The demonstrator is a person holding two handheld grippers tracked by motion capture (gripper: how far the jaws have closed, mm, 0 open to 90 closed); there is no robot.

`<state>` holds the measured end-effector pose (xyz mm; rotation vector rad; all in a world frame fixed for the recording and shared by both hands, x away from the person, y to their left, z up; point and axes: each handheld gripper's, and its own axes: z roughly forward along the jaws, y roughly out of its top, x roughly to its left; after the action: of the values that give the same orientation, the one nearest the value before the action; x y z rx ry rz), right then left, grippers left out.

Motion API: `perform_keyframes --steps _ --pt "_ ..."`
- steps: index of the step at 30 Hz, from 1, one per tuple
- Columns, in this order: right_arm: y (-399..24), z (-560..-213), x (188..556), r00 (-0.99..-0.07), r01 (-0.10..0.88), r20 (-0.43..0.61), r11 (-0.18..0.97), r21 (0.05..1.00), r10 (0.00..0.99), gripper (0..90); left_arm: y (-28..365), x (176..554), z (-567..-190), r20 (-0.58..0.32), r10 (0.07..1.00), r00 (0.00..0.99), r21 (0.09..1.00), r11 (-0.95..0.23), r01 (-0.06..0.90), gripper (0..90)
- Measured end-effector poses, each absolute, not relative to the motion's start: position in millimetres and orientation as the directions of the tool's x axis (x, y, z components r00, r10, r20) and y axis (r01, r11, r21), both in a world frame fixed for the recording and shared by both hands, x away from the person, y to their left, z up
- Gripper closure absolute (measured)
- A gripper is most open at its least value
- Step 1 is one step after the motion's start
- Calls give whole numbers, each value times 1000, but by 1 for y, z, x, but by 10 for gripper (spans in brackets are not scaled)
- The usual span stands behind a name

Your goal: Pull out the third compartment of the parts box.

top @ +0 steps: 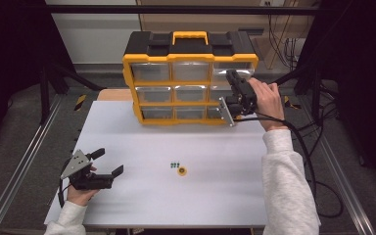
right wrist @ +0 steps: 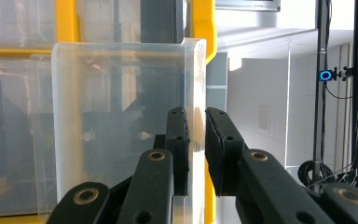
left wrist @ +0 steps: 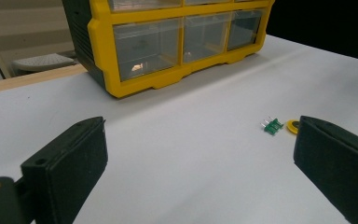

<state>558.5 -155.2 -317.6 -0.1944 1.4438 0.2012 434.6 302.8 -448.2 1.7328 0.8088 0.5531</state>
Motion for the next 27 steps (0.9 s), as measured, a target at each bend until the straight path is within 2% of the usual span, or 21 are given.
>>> perform_keyframes --steps 27 --pt "-157 -315 528 85 -273 -996 962 -3 21 796 302 434 -448 -27 751 660 953 -179 243 25"
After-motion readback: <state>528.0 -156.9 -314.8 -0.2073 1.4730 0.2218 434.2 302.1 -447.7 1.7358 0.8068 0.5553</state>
